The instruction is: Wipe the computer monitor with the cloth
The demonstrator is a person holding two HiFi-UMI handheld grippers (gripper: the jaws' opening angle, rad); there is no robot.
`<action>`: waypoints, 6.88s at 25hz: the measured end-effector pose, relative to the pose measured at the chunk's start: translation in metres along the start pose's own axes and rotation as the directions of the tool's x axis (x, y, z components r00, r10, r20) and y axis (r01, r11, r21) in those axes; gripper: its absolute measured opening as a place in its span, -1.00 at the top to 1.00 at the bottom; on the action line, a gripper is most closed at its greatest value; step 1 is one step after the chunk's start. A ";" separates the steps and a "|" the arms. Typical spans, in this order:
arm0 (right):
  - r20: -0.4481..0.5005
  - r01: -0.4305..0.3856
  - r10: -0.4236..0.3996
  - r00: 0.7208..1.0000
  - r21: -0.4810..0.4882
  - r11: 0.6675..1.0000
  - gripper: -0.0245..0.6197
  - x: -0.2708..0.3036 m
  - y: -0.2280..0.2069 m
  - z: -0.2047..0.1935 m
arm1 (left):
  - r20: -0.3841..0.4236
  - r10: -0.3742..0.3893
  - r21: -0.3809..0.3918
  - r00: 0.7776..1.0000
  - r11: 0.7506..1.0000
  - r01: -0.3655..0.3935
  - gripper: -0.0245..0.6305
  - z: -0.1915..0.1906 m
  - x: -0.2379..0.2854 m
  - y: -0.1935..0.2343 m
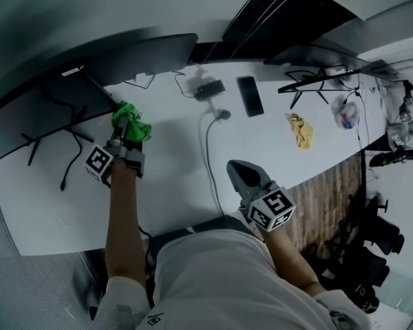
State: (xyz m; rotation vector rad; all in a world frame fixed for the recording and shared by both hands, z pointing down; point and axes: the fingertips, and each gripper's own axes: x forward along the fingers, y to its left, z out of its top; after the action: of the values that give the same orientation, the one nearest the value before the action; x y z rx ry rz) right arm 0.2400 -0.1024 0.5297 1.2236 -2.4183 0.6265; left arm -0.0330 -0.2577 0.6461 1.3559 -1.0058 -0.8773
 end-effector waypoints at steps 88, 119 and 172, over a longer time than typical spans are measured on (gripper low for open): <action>-0.192 -0.492 0.457 0.868 -0.219 0.843 0.91 0.255 0.473 0.023 | 0.480 0.065 0.053 0.875 0.993 -0.102 0.61 0.525 -0.324 0.040; -0.182 -0.468 0.435 0.882 -0.218 0.856 0.91 0.255 0.465 0.025 | 0.561 -0.104 0.198 0.821 0.980 -0.011 0.61 0.598 -0.334 -0.061; 0.057 -0.374 0.387 0.920 -0.157 0.914 0.91 0.166 0.418 0.065 | 0.415 -0.244 0.909 0.877 0.141 -0.391 0.61 0.462 -0.303 -0.389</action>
State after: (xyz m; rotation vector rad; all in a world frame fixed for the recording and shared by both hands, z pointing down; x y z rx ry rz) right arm -0.2034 -0.0260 0.4645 0.7375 -2.7493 0.4991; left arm -0.5461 -0.1539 0.2182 2.2086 -2.3484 -0.3194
